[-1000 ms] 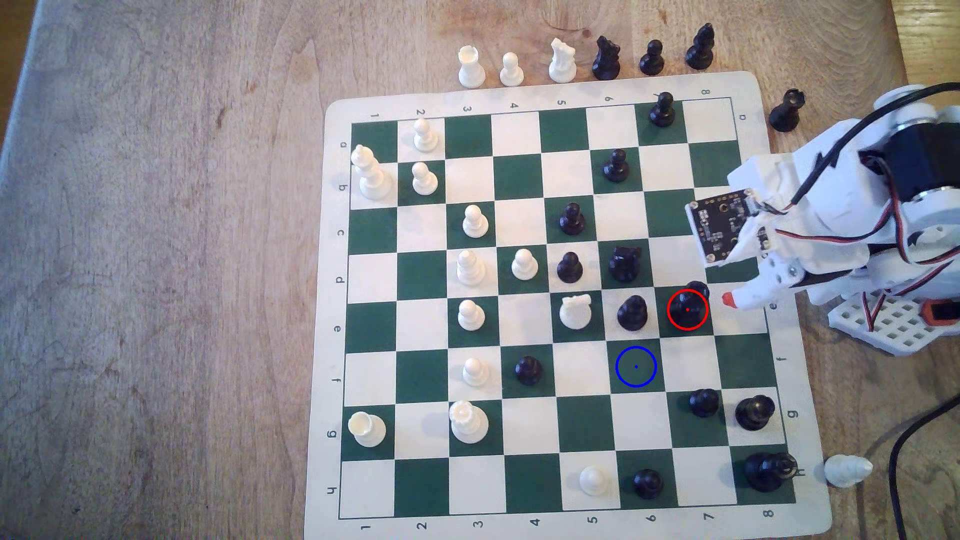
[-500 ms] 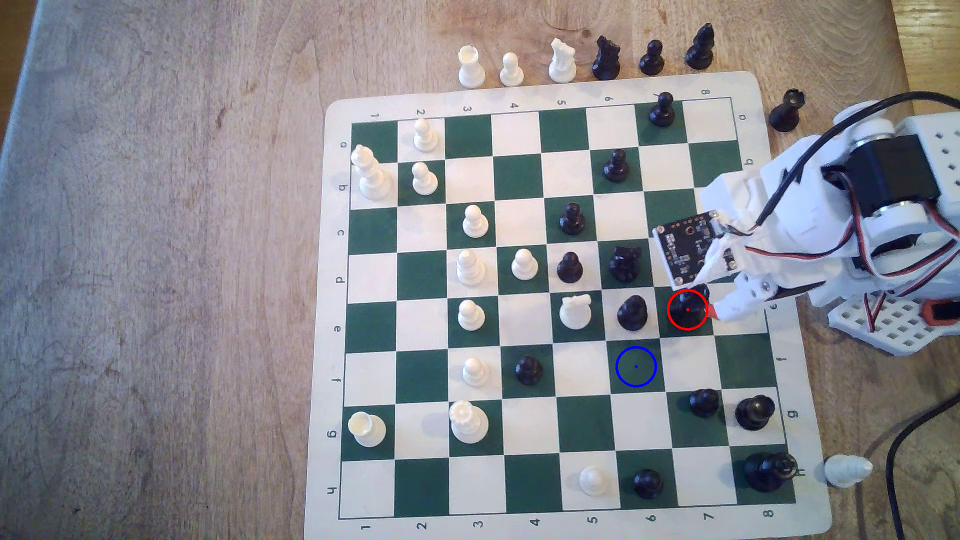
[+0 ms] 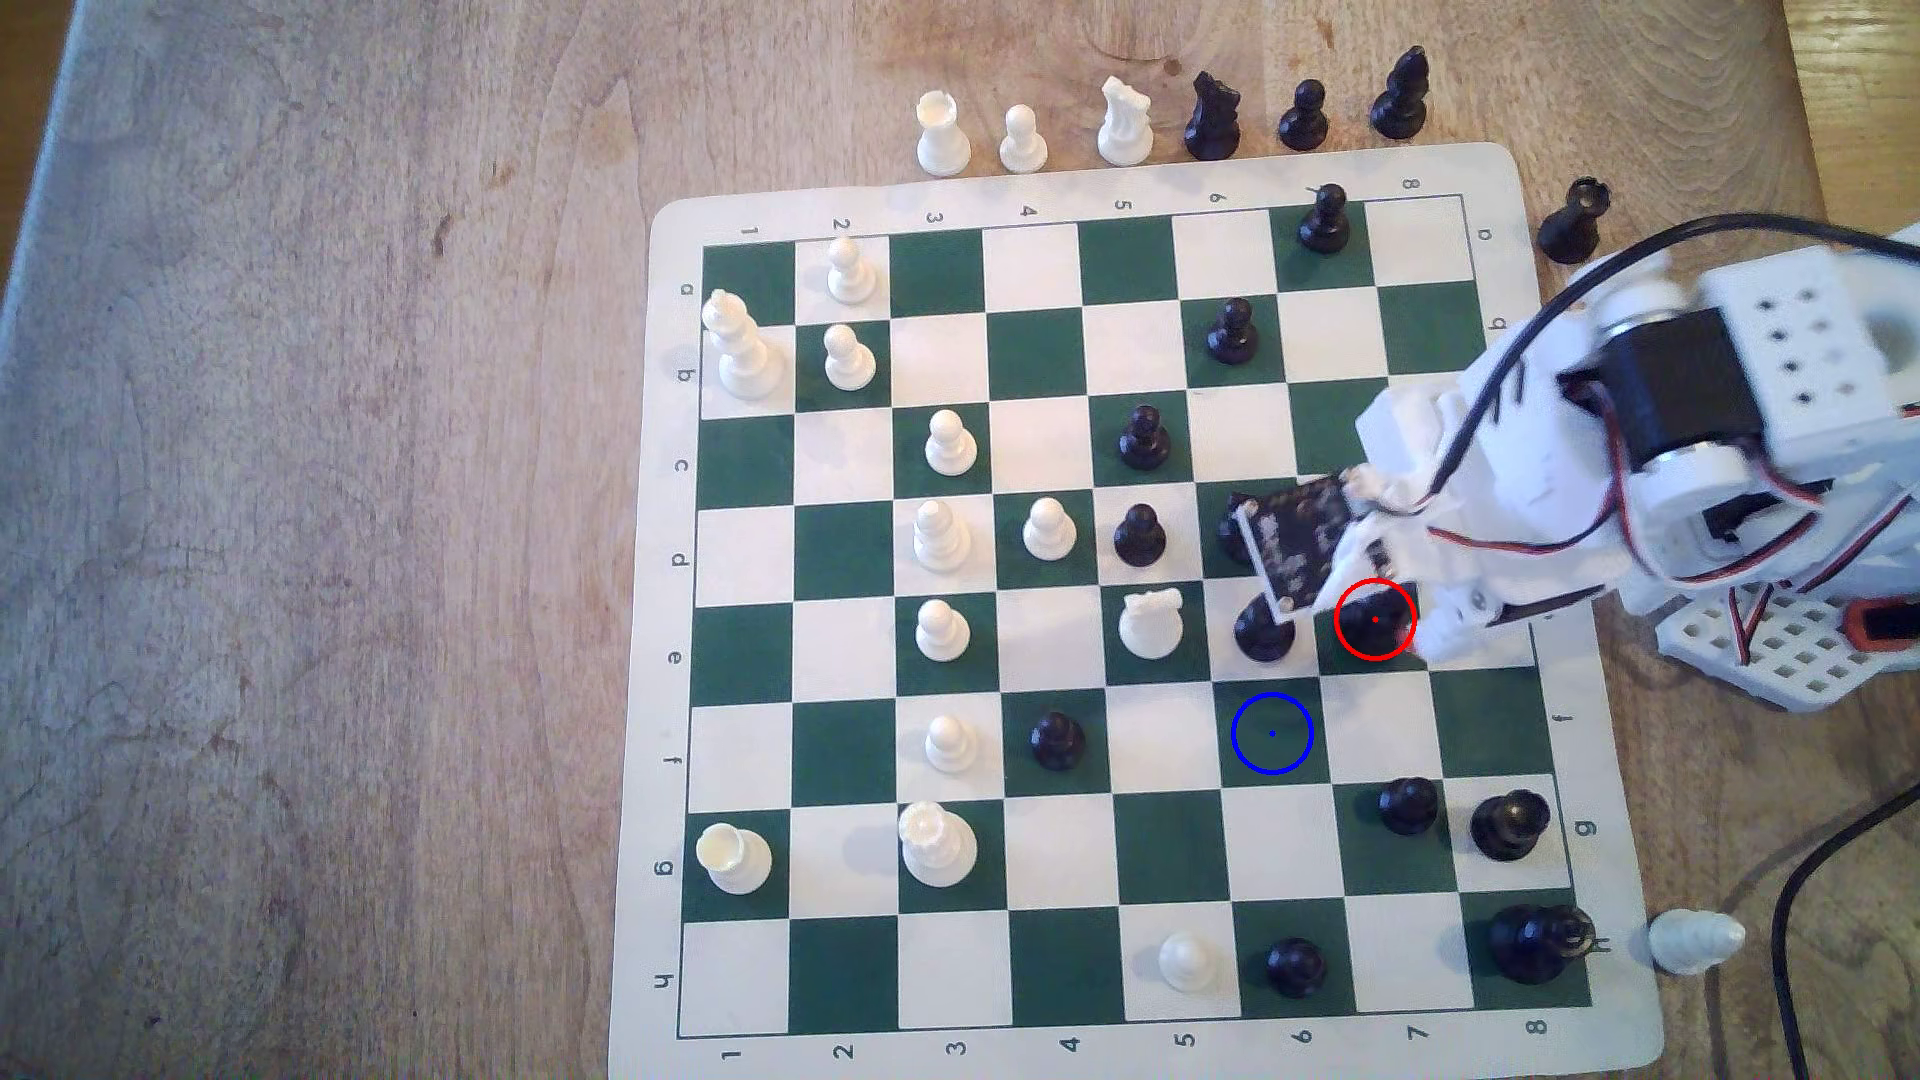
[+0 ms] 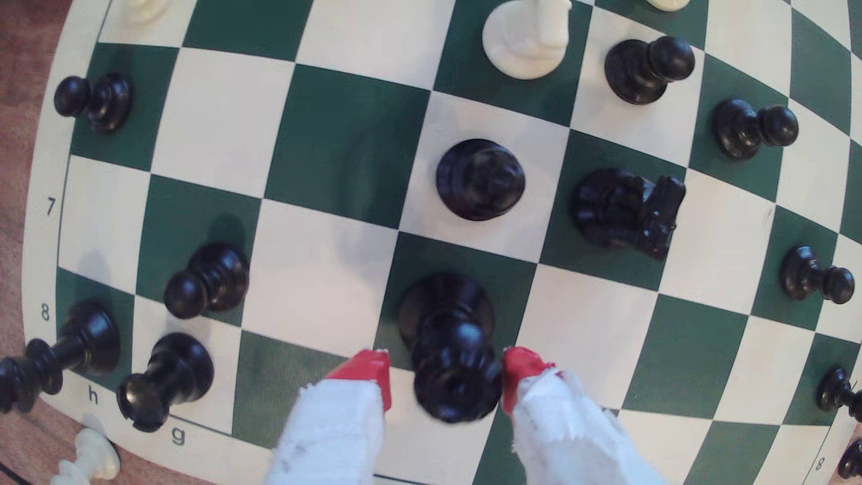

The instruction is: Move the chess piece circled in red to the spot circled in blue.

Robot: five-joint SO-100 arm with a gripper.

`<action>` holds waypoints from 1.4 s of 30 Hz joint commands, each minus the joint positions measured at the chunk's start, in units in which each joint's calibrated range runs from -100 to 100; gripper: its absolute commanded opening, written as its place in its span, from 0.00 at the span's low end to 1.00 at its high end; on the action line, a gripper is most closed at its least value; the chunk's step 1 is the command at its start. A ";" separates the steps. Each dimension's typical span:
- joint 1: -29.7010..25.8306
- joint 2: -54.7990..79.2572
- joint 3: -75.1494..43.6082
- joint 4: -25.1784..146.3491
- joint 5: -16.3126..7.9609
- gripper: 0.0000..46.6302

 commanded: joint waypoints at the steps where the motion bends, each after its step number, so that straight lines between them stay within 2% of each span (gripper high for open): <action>1: 0.48 -1.00 -1.54 0.21 0.24 0.29; 17: -0.30 -3.98 -1.63 -2.16 -0.34 0.29; 21: -0.46 -3.89 -1.36 -1.91 -0.24 0.26; 24: -0.69 -3.55 -1.54 -1.51 0.00 0.19; 32: -0.85 -3.21 -2.99 -0.03 0.05 0.13; 42: 0.79 -3.81 -14.14 5.46 0.29 0.12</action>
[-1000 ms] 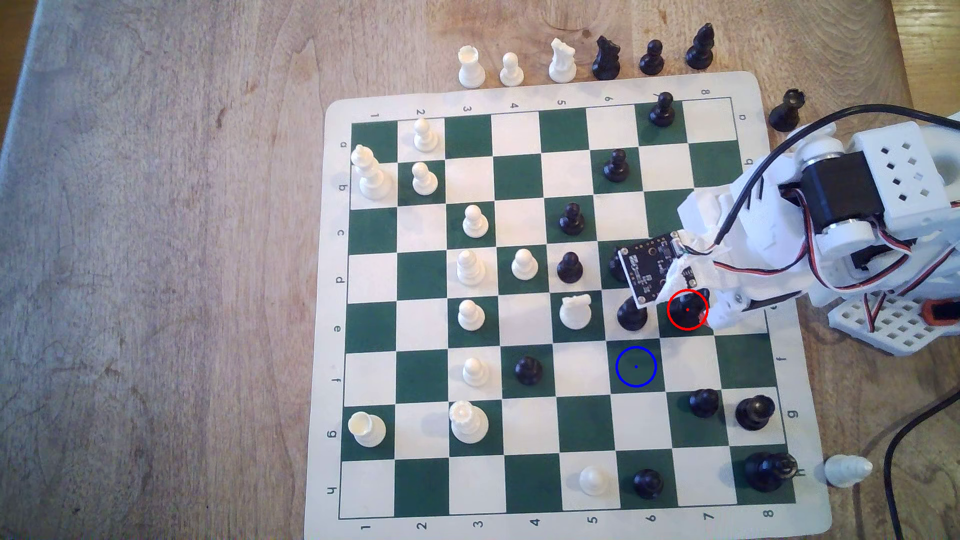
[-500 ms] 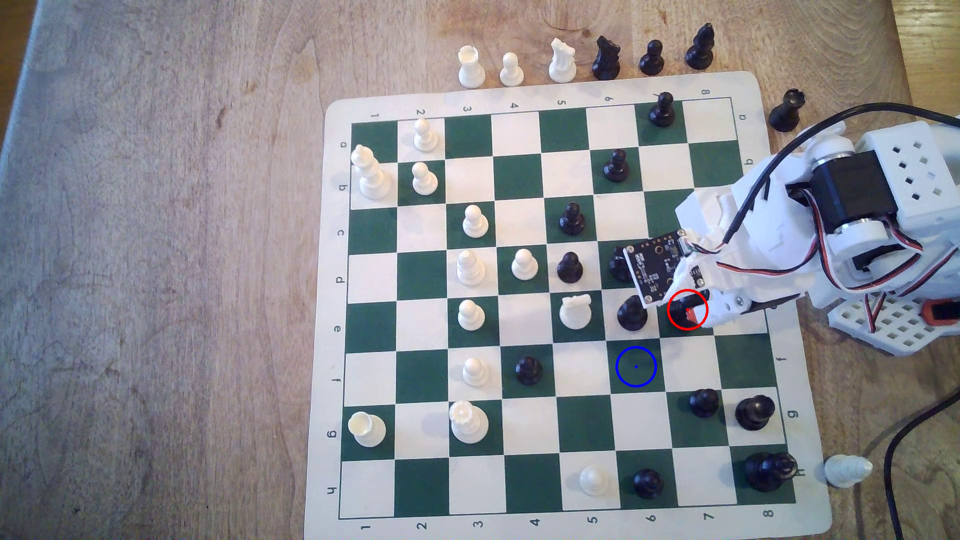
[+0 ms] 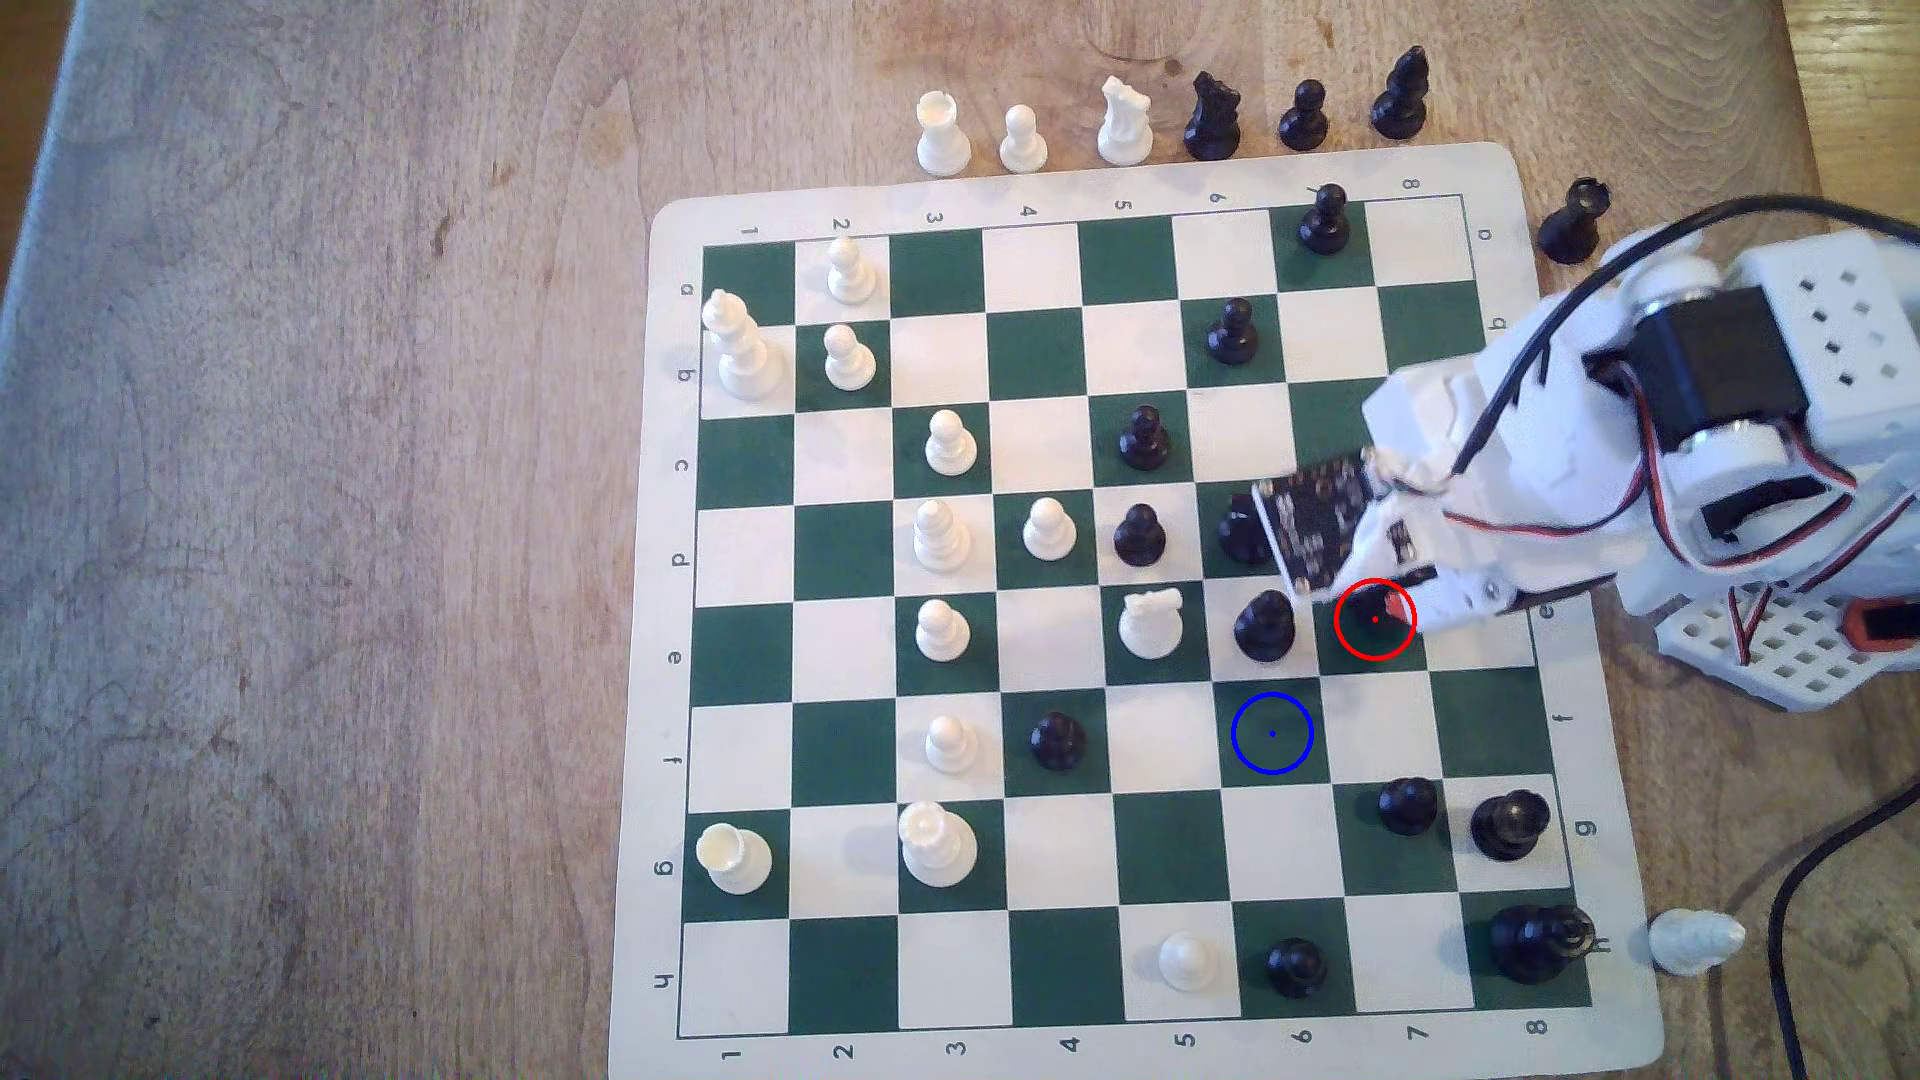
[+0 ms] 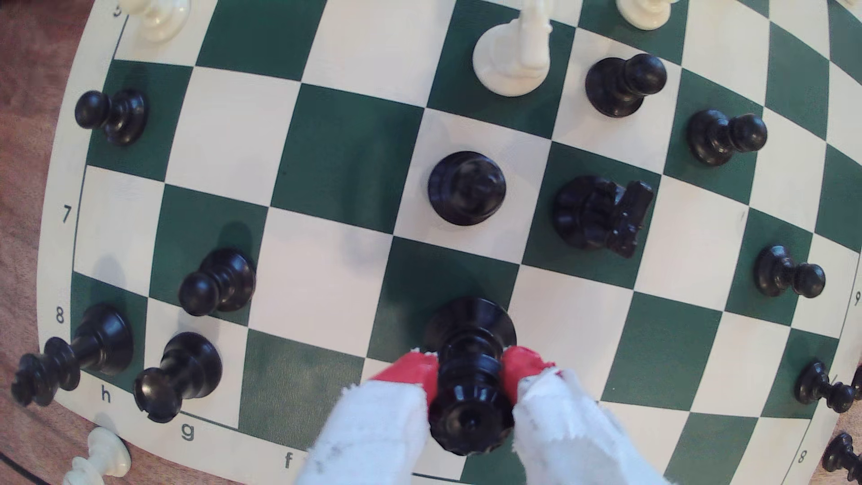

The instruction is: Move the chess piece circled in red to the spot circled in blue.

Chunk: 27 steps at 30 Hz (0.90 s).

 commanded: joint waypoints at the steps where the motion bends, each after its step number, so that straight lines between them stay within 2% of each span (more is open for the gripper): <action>1: 0.05 -0.36 -10.44 1.80 0.15 0.12; 8: -4.49 7.02 -17.24 0.08 -1.12 0.12; 16: -9.26 17.89 -20.32 -5.90 -1.12 0.12; 27: -11.14 26.46 -22.68 -11.06 -1.07 0.12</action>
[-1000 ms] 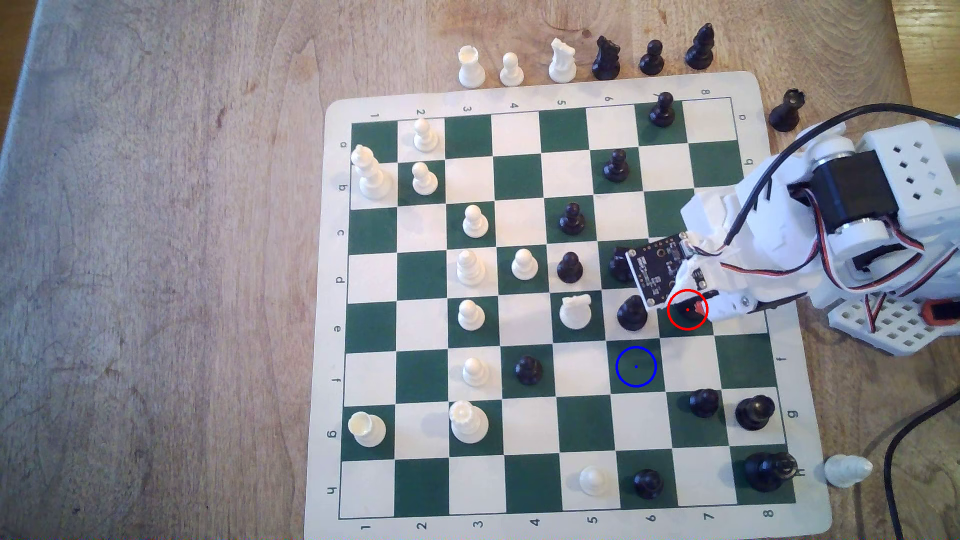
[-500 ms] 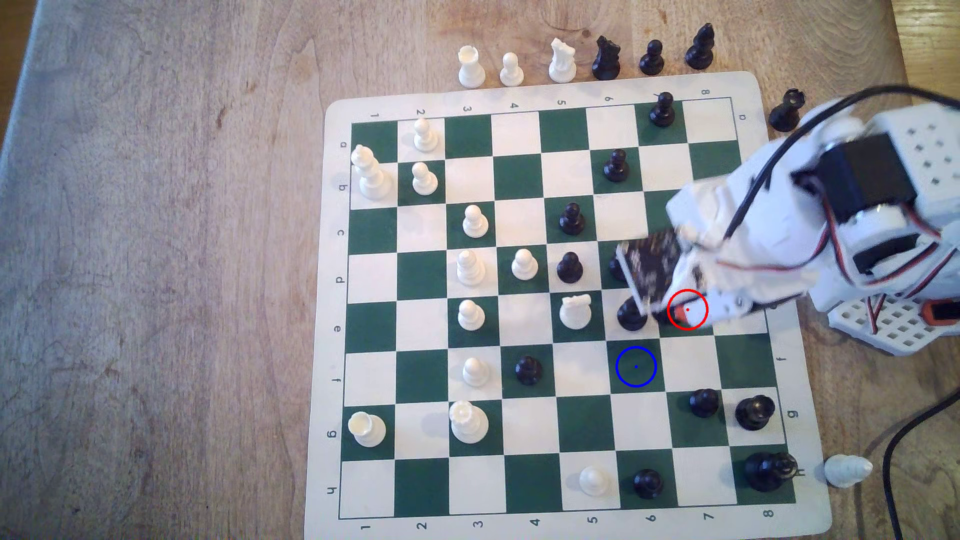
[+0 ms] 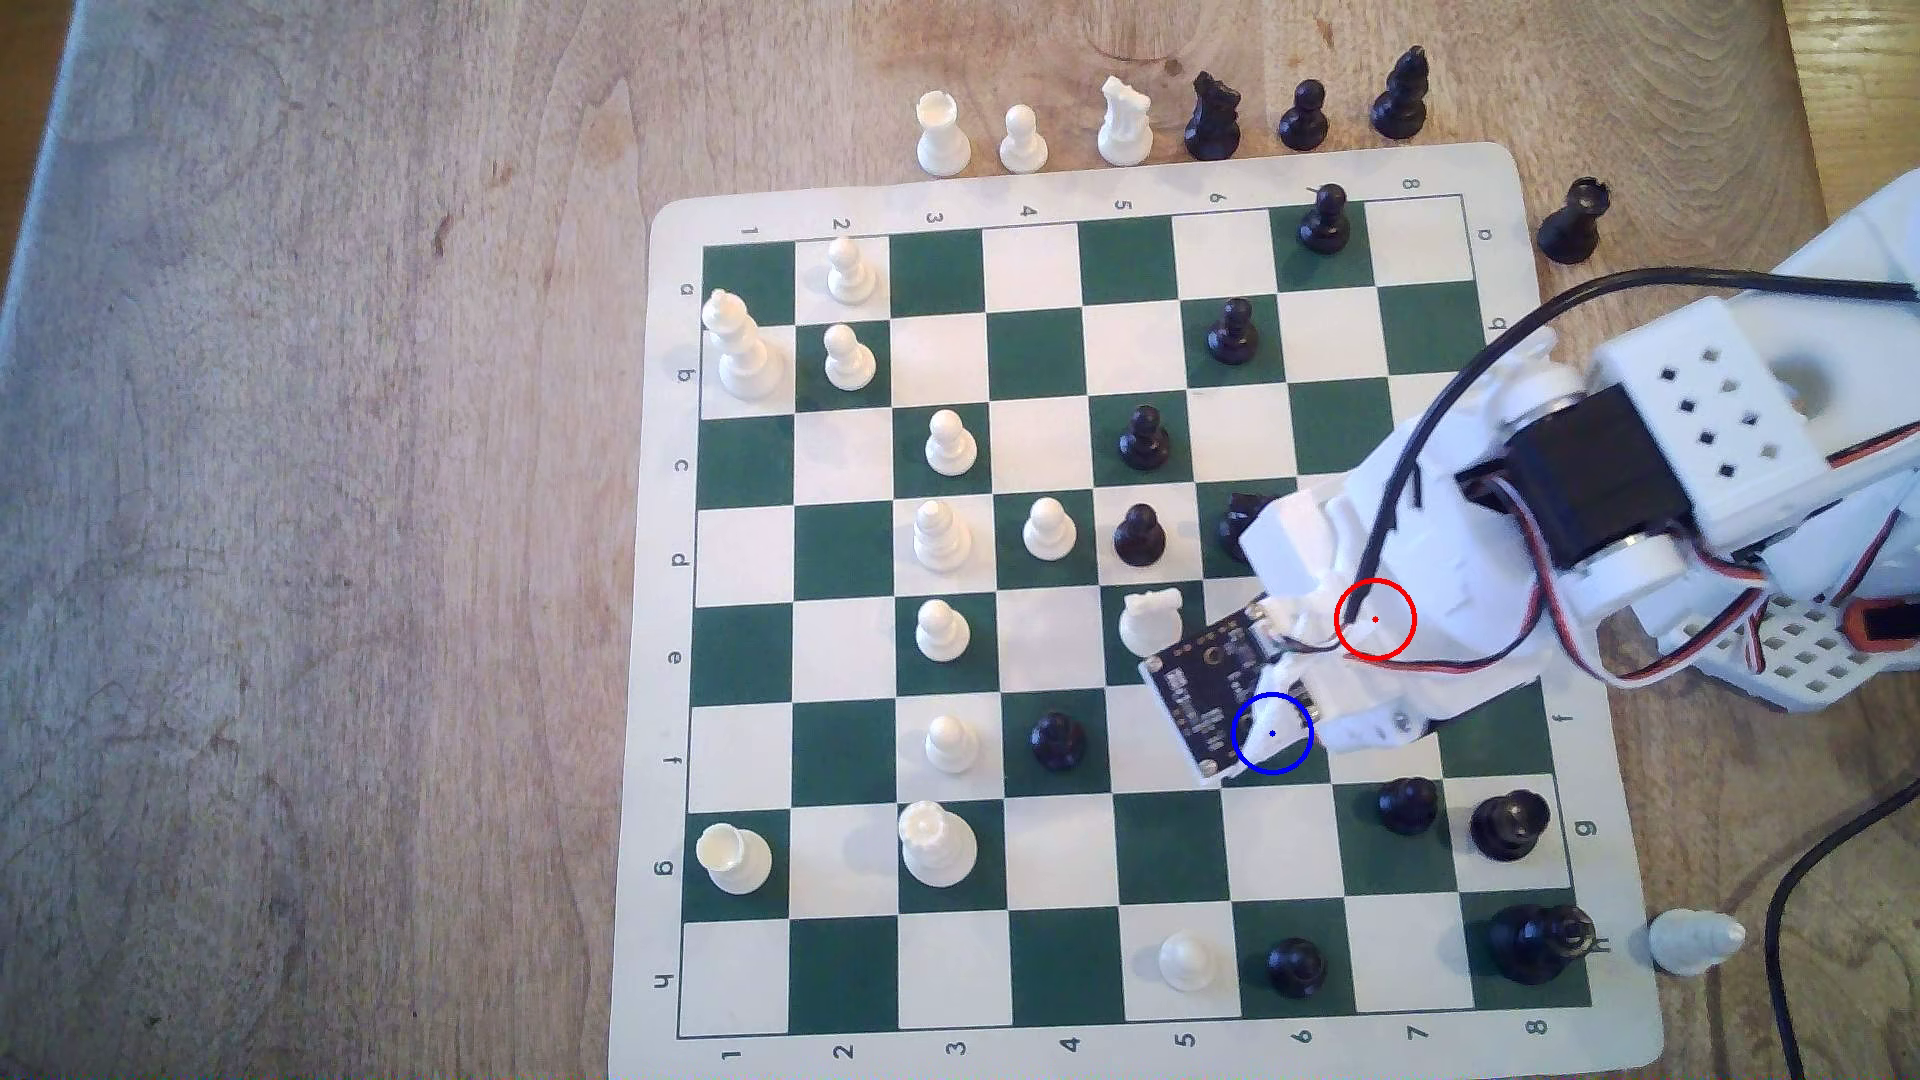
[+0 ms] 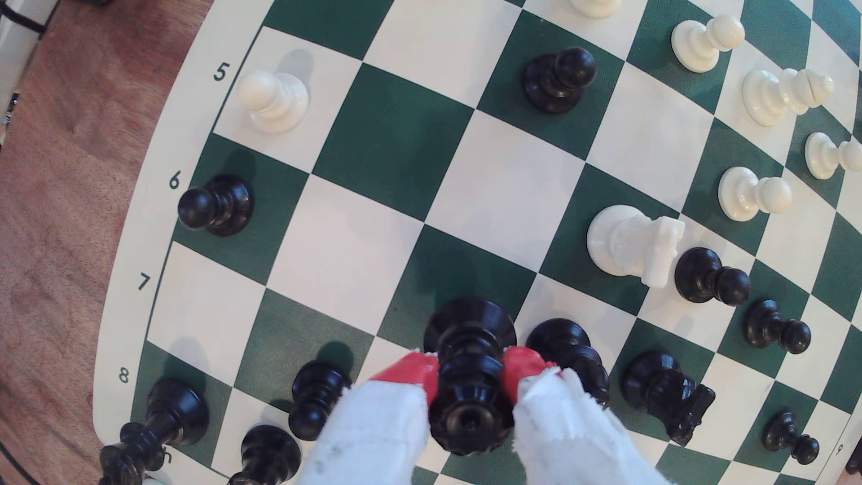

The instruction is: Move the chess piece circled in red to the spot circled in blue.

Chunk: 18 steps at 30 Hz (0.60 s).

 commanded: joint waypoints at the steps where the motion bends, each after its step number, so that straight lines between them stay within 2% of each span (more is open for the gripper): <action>1: -0.96 1.41 -6.14 -1.34 0.10 0.12; 18: -0.57 9.31 -8.23 -4.54 0.78 0.12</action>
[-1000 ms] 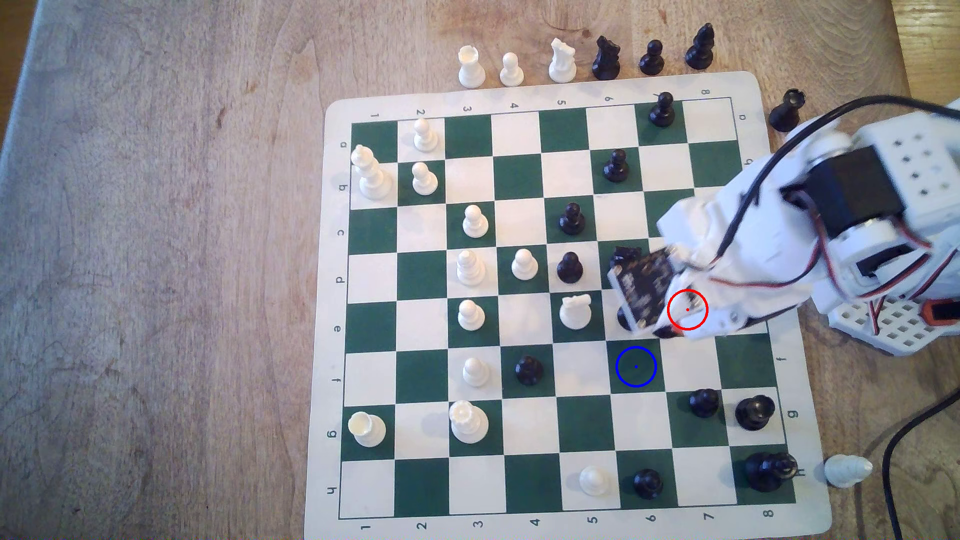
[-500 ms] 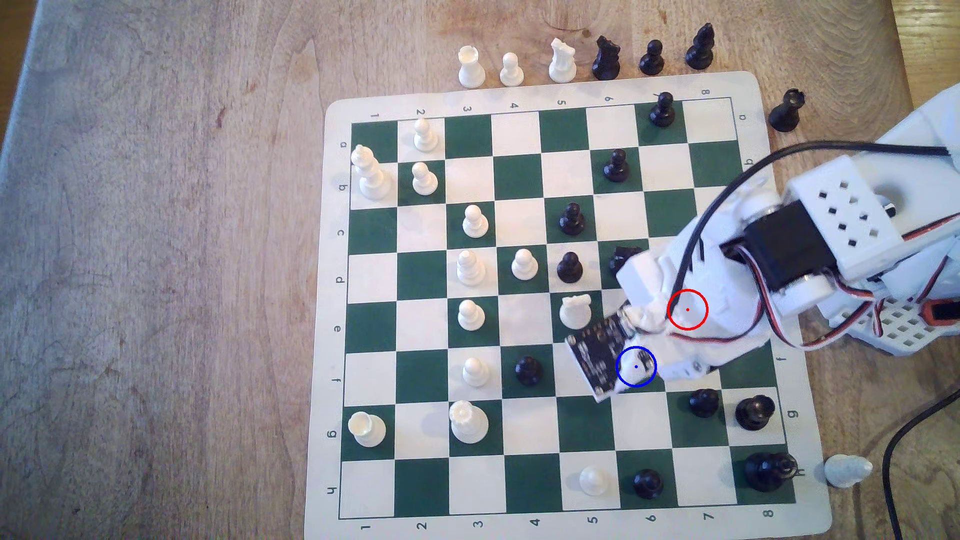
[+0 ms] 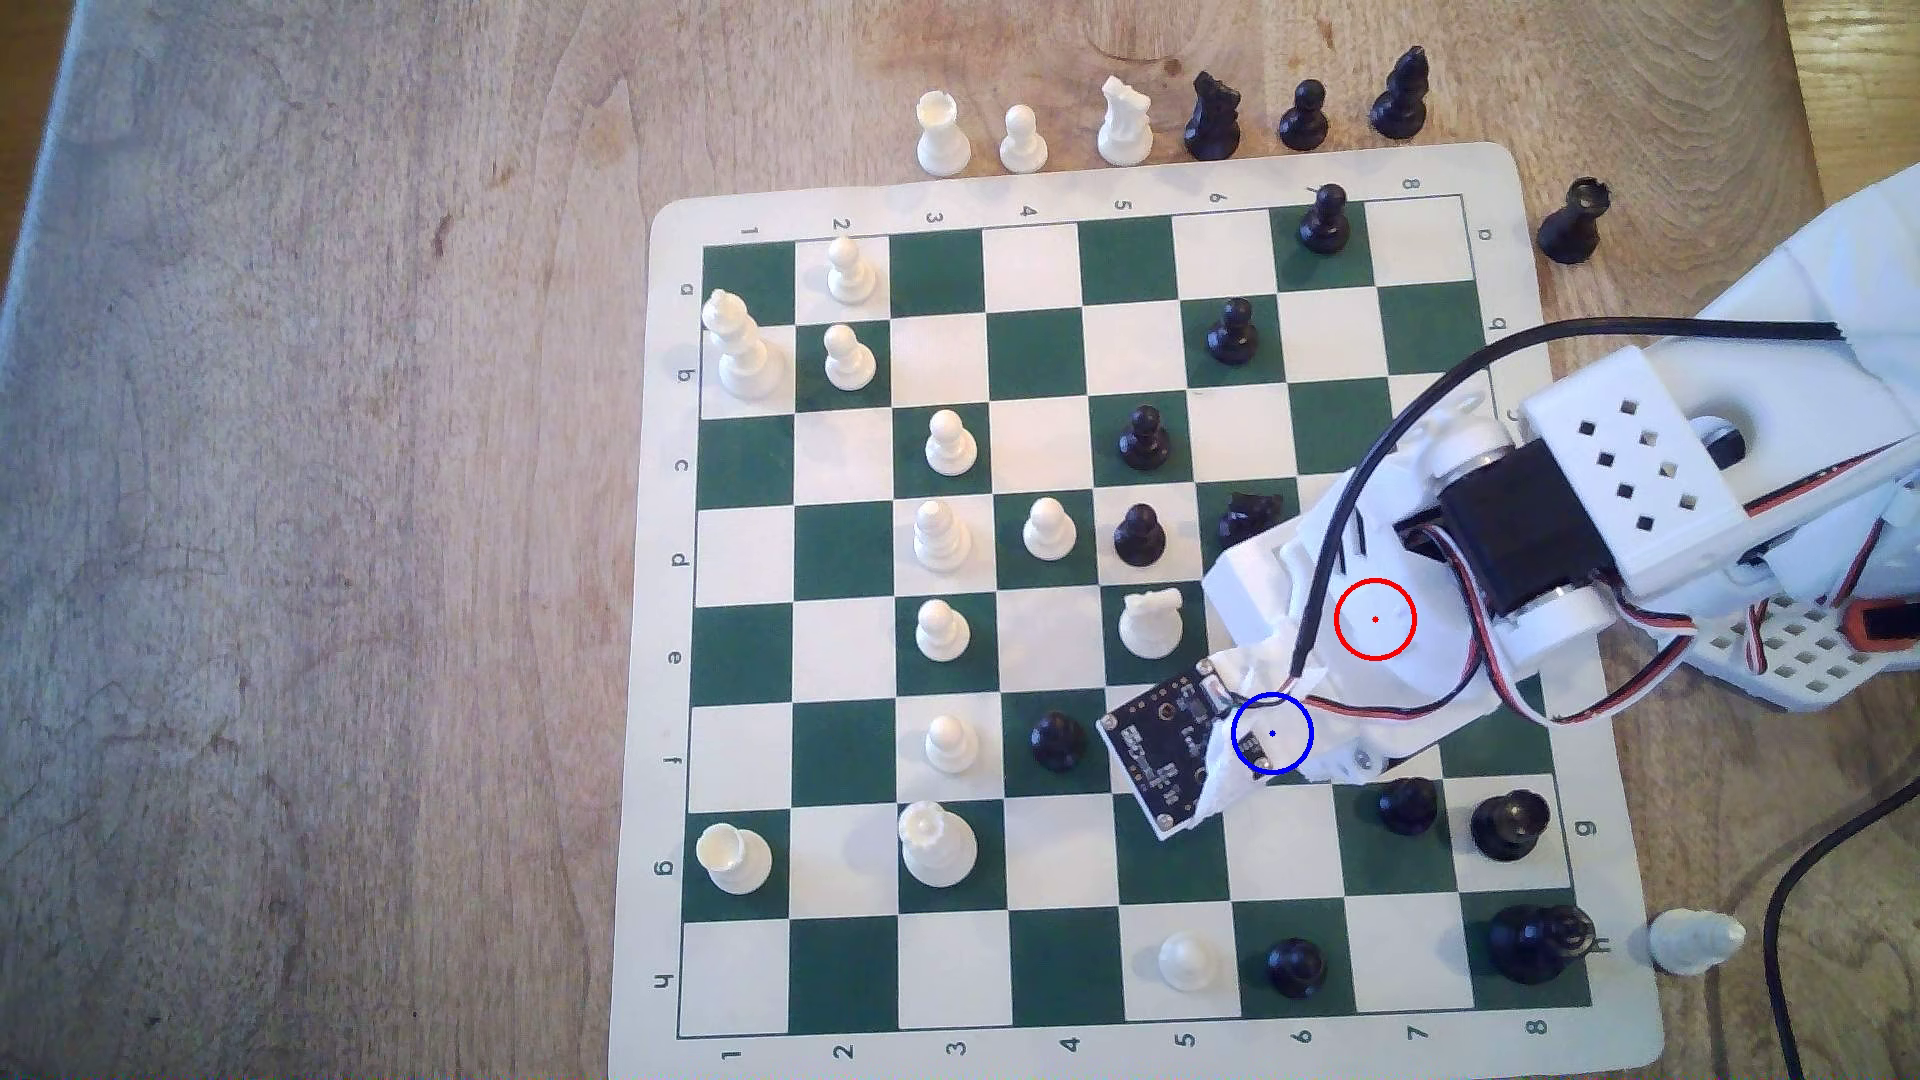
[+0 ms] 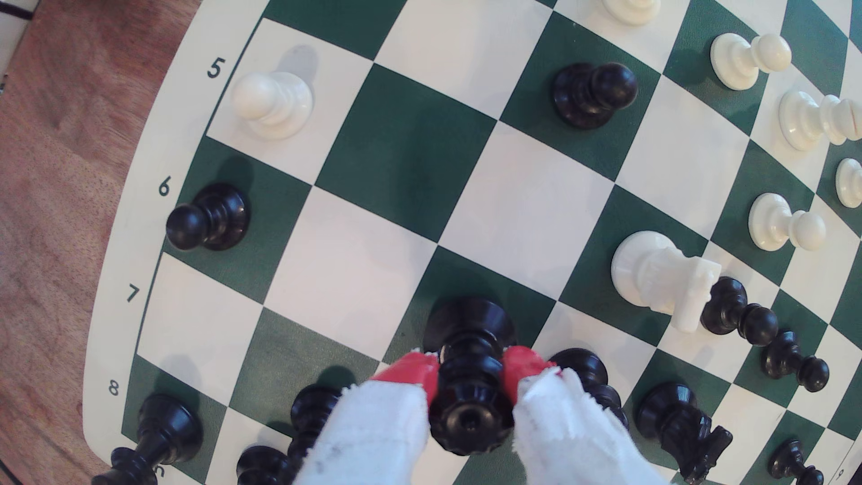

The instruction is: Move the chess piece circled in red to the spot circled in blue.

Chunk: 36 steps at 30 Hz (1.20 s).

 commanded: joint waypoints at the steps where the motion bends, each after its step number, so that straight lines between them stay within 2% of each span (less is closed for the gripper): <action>1: 0.46 1.44 -6.42 -0.95 0.34 0.12; 10: 0.69 3.06 -6.69 -1.36 0.49 0.14; 14: 0.85 3.23 -6.51 -1.20 0.49 0.21; 18: 0.85 2.89 -5.51 -0.95 0.49 0.35; 36: 3.35 -2.89 -2.61 0.11 0.83 0.34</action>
